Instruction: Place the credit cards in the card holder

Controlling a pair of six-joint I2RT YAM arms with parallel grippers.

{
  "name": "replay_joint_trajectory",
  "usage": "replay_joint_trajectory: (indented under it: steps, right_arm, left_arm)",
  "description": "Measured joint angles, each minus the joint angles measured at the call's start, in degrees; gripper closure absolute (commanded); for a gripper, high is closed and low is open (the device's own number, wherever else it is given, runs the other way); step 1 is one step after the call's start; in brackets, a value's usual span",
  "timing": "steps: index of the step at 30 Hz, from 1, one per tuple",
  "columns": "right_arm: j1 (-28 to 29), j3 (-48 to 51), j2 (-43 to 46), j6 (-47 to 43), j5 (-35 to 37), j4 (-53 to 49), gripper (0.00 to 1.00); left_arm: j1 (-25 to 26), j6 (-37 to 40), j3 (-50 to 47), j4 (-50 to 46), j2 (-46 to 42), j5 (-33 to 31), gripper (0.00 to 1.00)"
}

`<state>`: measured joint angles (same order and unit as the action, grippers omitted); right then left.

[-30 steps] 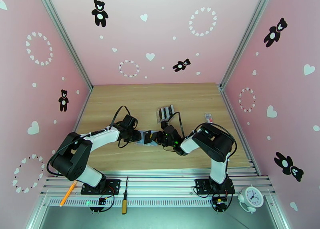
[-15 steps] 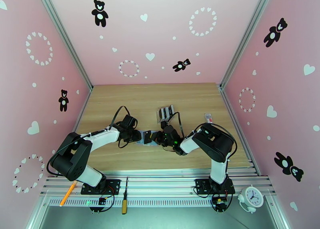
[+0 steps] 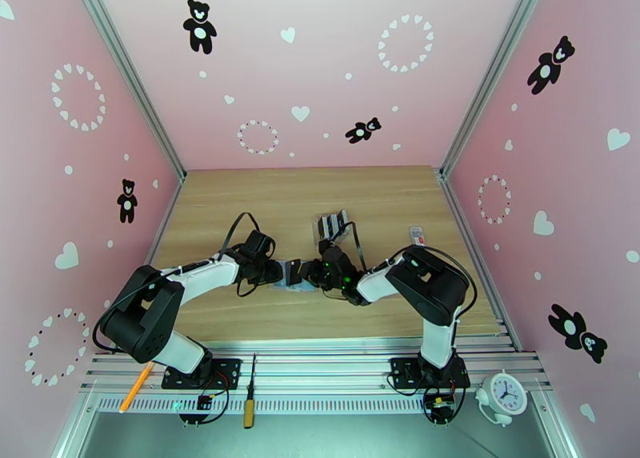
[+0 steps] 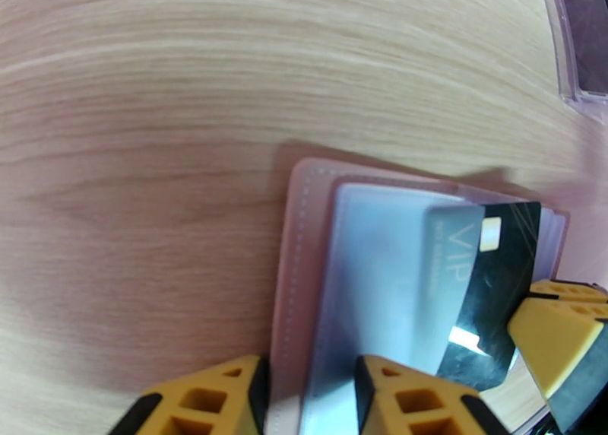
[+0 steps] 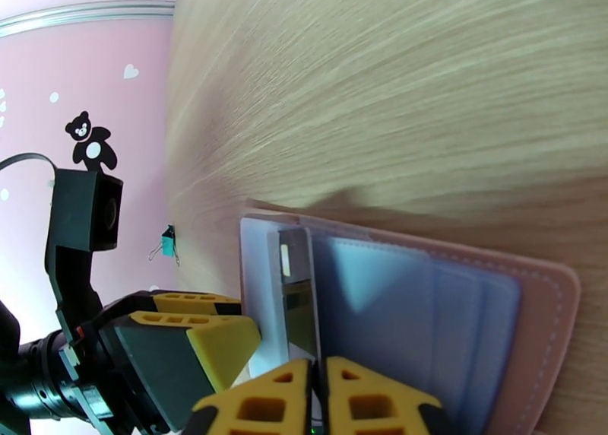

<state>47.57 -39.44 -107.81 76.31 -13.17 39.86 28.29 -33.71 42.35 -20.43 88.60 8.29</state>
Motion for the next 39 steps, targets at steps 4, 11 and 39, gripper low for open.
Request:
replay_joint_trajectory:
  steps: [4, 11, 39]
  right_arm:
    - [0.83, -1.36, 1.42, -1.64, 0.42, -5.53, 0.82]
    - [2.23, -4.00, 4.44, -5.70, 1.73, -17.35, 0.77]
    - [7.45, -24.20, 1.20, -24.22, 9.18, -54.07, 0.72]
  left_arm:
    - [0.04, -0.02, 0.00, 0.09, 0.00, 0.00, 0.61]
    - [0.35, -0.24, 0.00, 0.35, 0.00, 0.02, 0.61]
    - [0.42, -1.07, -0.04, 1.01, 0.15, 0.44, 0.63]
